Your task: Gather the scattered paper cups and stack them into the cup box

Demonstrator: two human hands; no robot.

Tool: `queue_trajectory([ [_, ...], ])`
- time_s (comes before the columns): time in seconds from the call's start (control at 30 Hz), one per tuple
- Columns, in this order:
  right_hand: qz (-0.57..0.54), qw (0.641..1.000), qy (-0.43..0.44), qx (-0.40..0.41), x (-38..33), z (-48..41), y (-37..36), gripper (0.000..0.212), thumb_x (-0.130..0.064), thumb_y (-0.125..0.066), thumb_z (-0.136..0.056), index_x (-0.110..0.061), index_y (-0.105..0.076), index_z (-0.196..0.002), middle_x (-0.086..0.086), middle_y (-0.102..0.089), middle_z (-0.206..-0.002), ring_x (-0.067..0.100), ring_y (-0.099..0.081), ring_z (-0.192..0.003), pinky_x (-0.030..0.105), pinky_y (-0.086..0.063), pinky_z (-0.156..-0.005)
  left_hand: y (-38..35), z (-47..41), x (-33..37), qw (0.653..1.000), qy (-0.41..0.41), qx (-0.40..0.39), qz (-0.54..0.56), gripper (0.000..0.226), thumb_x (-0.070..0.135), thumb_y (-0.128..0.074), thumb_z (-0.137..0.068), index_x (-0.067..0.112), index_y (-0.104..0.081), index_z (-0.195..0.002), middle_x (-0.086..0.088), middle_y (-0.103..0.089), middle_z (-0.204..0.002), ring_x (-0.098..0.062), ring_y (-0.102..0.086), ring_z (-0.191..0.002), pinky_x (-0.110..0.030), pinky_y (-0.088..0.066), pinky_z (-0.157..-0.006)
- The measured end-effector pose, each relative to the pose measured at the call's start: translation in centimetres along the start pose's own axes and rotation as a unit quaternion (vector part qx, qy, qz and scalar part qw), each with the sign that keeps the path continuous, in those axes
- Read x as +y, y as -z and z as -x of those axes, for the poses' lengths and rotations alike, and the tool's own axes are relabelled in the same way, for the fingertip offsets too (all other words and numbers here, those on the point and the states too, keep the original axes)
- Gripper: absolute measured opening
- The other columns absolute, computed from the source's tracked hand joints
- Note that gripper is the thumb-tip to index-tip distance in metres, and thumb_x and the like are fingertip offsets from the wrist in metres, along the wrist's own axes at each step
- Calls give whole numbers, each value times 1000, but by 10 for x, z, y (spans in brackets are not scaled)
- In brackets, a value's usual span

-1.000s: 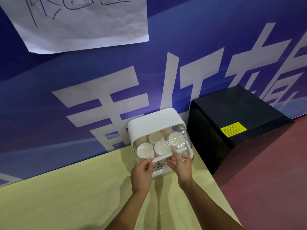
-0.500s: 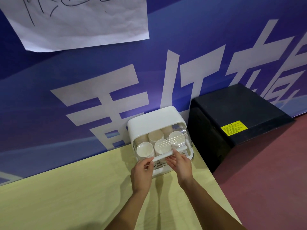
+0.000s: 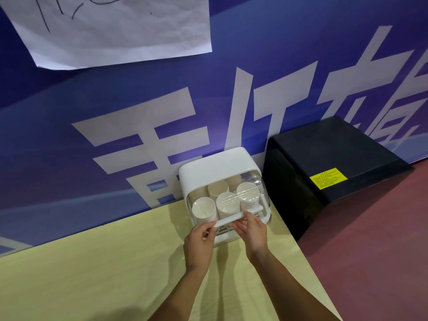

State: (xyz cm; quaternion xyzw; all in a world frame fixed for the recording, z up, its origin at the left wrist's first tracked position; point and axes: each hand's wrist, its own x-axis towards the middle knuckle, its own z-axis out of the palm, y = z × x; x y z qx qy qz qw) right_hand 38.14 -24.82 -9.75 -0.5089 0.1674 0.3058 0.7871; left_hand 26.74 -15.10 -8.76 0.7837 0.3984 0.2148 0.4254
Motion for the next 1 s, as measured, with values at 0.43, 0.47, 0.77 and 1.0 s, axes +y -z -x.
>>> queue_trajectory([
  [0.43,167,984,18,66,16,-14,30,21,-19,-67,-91,-5,-57,-79,7,-61,-67,17,-59,-61,32,-52,-67,-6,20,-21,996,29,-69,-51,29,23,-67,-88,32,-70,-115,12,-70,-99,1,-64,-82,-17,-49,-76],
  [0.47,173,982,13,70,18,-15,31,21,-19,-67,-91,-4,-57,-79,8,-60,-67,17,-58,-60,32,-51,-66,-6,21,-23,995,34,-76,-50,30,23,-68,-87,32,-69,-116,11,-70,-101,-1,-65,-83,-19,-50,-78],
  [0.77,226,972,-3,62,21,-13,35,18,-16,-65,-92,-5,-57,-79,7,-58,-67,18,-55,-59,34,-53,-68,6,19,-30,994,59,-79,-42,25,24,-71,-85,31,-70,-109,11,-71,-103,-3,-66,-85,-29,-55,-81],
  [1.0,389,916,26,-96,8,28,-4,9,-7,-57,-86,-4,-63,-79,7,-65,-72,17,-59,-64,30,-51,-64,53,4,-18,995,66,-67,-34,22,32,-66,-85,29,-69,-107,13,-70,-103,-6,-65,-82,-29,-54,-81],
])
